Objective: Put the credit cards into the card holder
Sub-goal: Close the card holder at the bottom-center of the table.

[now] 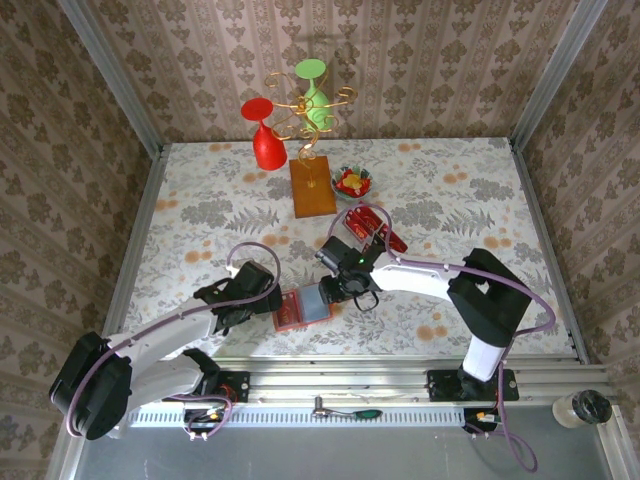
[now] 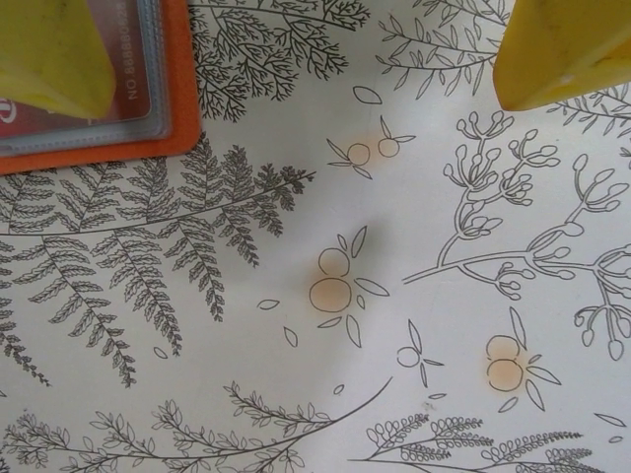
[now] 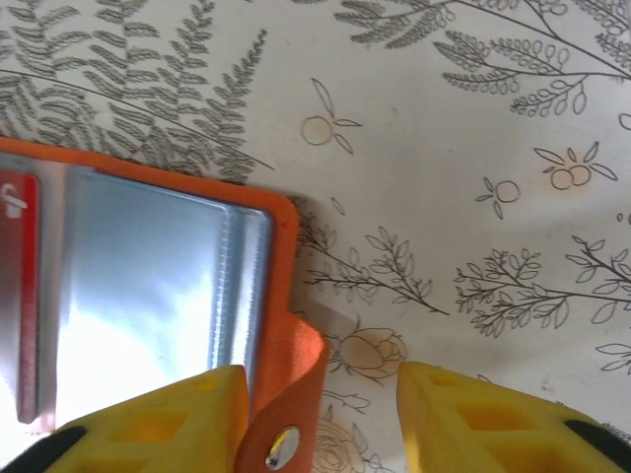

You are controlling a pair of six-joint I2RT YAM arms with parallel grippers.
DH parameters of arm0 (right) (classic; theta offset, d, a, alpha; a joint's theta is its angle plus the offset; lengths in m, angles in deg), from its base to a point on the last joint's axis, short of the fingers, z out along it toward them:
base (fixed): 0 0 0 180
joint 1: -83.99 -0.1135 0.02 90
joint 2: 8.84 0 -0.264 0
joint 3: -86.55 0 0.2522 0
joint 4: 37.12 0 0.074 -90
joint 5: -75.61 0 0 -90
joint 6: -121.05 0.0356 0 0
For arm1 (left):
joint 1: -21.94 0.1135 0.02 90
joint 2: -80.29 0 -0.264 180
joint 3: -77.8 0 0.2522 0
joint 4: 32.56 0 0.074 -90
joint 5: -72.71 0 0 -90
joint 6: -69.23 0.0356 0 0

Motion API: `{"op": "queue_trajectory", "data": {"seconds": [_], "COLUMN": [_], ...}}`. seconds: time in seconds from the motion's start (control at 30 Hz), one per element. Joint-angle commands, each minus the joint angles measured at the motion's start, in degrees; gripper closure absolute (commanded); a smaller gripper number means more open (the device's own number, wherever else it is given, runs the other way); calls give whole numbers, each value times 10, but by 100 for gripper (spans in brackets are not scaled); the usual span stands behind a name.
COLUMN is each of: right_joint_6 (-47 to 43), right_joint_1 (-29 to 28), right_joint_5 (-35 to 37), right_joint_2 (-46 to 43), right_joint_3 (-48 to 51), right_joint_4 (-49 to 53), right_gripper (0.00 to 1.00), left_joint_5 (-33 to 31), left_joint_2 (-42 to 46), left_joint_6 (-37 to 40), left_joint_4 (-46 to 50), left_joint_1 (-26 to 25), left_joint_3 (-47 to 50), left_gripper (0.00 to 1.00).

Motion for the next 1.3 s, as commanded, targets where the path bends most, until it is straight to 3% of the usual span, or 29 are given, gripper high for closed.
{"op": "queue_trajectory", "data": {"seconds": [0.0,0.13,0.37,0.7,1.27], "right_joint_6": [1,4,16,33,43], "right_joint_1": [7,9,9,9,10], "right_joint_5": [3,-4,-12,-27,-41], "right_joint_2": [0,-7,-32,-36,-27], "right_joint_3": [14,28,57,78,76], "right_joint_4": [-10,-18,-30,-55,-67], "right_gripper": [64,83,98,100,100], "left_joint_5": [16,24,37,93,106], "left_joint_2": [8,0,-17,-49,-90], "left_joint_6": [10,8,7,5,-20], "left_joint_4": [-12,-25,-47,-159,-226], "left_joint_1": [5,5,2,-15,-48], "left_joint_3": [-11,-11,-9,7,19], "left_gripper": [0,0,0,0,0]}}
